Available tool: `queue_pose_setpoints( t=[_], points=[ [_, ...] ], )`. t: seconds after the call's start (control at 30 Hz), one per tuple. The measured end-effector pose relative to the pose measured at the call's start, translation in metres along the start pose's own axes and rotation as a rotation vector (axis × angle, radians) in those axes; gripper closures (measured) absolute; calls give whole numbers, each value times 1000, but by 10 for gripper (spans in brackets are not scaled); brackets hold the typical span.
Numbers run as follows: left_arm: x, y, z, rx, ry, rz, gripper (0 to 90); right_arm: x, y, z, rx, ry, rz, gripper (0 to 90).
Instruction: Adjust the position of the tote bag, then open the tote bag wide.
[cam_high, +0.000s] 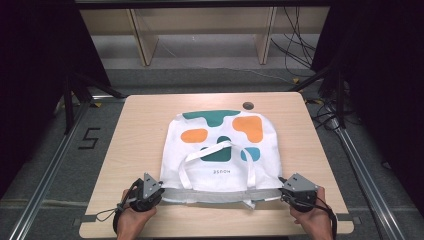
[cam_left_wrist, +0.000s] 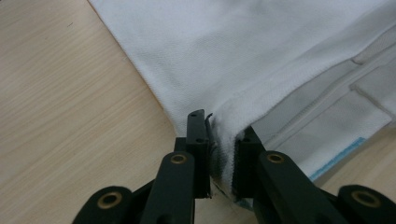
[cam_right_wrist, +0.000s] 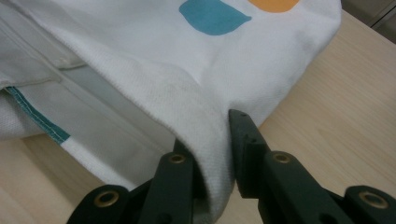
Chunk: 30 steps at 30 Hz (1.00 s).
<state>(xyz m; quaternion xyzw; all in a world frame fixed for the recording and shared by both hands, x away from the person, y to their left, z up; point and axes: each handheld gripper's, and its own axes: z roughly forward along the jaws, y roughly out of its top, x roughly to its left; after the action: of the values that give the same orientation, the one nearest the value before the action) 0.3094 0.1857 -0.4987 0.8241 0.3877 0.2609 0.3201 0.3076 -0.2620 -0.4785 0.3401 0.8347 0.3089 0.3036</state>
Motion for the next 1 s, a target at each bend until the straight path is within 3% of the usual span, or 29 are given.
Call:
queue_pose_setpoints(
  t=[0.1,0.13,0.23,0.3,0.4,0.43,0.47,0.5,0.53,0.6,0.67,0.83,0.93,1.0],
  points=[
    [-1,2,-7,-19,-20,13,804,2,-4,-8,-11,4,11,790],
    [-2,3,-10,-59,-34,2,803,3,-6,-12,-19,4,19,790],
    [-4,5,-20,-118,-42,-10,802,5,-12,-22,-40,8,43,790],
    [-4,6,-23,-125,-44,5,802,6,-14,-28,-58,6,53,792],
    [-5,7,-26,-155,-52,-17,801,4,-13,-34,-97,-9,57,797],
    [0,9,-27,-172,-55,37,799,3,-12,-36,-108,-14,55,798],
    [-1,10,-27,-183,-62,-1,798,2,-11,-37,-120,-14,55,798],
    [0,11,-28,-188,-70,4,798,3,-10,-39,-128,-10,80,800],
    [2,13,-29,-204,-72,23,798,0,-9,-40,-144,-12,70,802],
    [5,17,-34,-226,-77,-21,798,-2,-4,-45,-177,-21,68,812],
    [8,23,-39,-245,-71,-27,802,-5,5,-49,-209,-36,39,823],
    [16,43,-53,-276,-45,-3,823,-14,27,-57,-244,-67,-8,857],
    [25,65,-66,-342,-33,13,831,-22,43,-64,-279,-77,-20,866],
    [30,84,-78,-390,-5,27,840,-30,60,-72,-323,-112,-33,873]
  ],
)
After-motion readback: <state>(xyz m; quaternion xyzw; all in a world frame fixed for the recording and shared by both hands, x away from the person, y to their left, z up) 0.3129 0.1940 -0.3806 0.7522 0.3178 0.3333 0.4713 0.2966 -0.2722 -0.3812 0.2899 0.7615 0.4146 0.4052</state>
